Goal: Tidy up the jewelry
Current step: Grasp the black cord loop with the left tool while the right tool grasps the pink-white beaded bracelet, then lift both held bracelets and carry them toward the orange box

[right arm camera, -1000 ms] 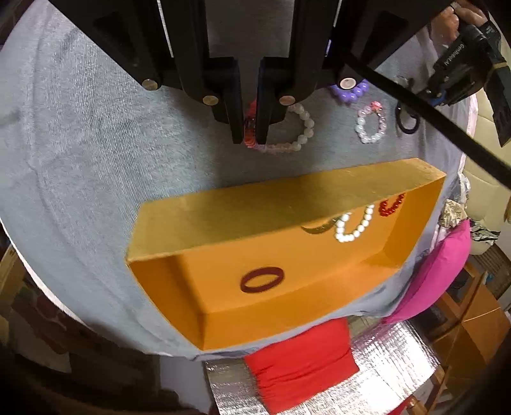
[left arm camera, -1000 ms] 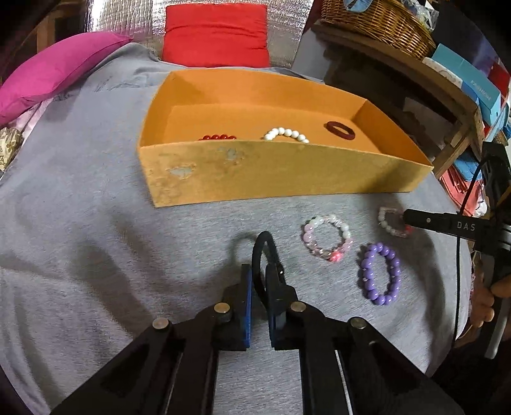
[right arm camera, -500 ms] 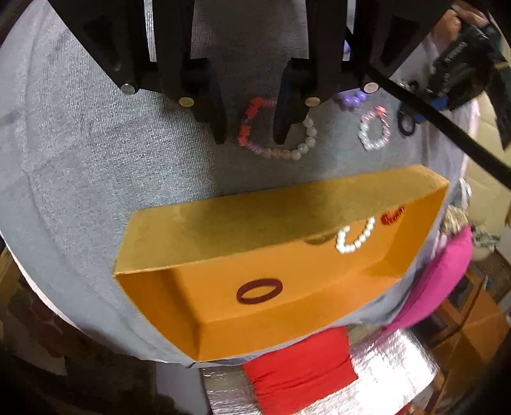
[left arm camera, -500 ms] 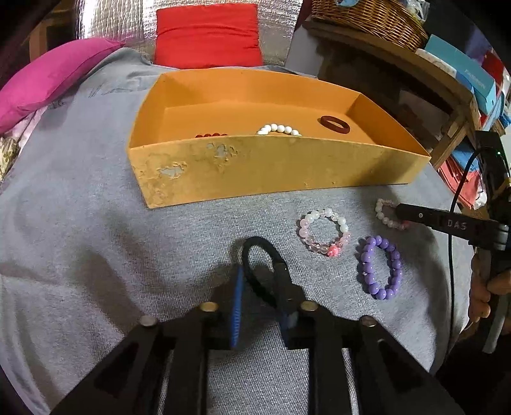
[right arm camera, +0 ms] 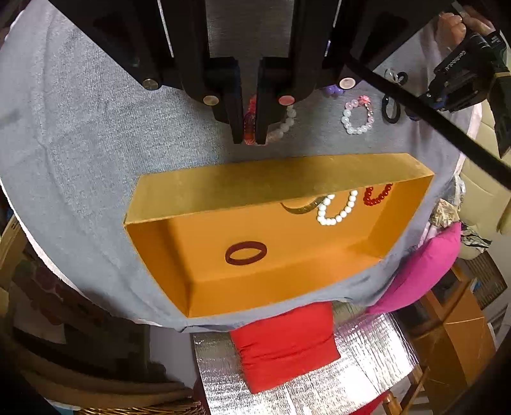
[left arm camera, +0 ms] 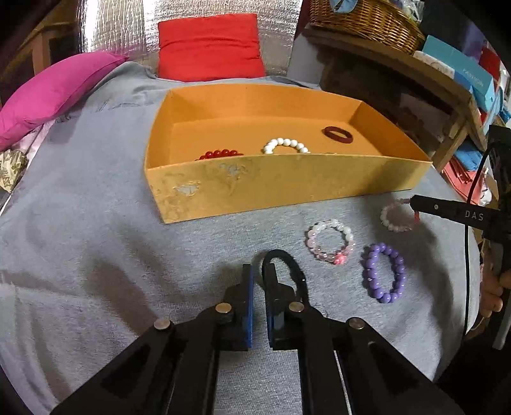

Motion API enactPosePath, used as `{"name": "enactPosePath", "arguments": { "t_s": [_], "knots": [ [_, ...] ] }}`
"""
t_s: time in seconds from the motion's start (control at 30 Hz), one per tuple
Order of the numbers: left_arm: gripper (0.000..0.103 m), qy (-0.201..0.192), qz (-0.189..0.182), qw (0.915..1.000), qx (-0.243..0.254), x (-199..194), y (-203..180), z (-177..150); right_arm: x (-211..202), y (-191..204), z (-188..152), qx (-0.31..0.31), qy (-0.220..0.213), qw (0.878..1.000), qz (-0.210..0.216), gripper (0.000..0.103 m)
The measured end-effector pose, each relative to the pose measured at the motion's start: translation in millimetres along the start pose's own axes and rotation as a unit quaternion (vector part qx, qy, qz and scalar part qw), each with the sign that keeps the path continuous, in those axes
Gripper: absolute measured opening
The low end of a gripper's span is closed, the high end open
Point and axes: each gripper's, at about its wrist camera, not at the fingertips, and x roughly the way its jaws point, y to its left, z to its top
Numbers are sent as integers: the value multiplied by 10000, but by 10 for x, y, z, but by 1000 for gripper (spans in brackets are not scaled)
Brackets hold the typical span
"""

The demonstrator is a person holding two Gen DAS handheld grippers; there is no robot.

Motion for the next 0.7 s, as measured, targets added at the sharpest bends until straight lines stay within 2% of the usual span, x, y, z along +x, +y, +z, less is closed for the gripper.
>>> {"name": "enactPosePath", "arguments": {
  "t_s": [0.03,0.1,0.37,0.43,0.47,0.53,0.6,0.7],
  "knots": [
    [12,52,-2,10000,3,16,2,5,25,-27,-3,55,75,10000,-18,8],
    [29,62,34,10000,14,30,-4,-5,49,-63,-2,124,133,9998,-20,8],
    [29,247,78,9996,121,218,-51,-28,109,-141,-17,268,247,9993,-95,8],
    [19,198,90,9997,88,228,-42,-19,142,-135,-32,249,301,9992,-103,8],
    [9,197,71,9998,73,229,-38,-15,160,-132,-35,252,330,9991,-108,8],
    [8,178,64,9998,45,226,-37,-8,207,-139,-36,297,412,9987,-96,9],
    [6,138,77,9998,82,200,-51,-9,257,-136,-46,302,500,9983,-87,15],
    [5,-8,45,10000,73,131,-55,4,262,-71,-54,62,401,9991,-125,14]
  ]
}}
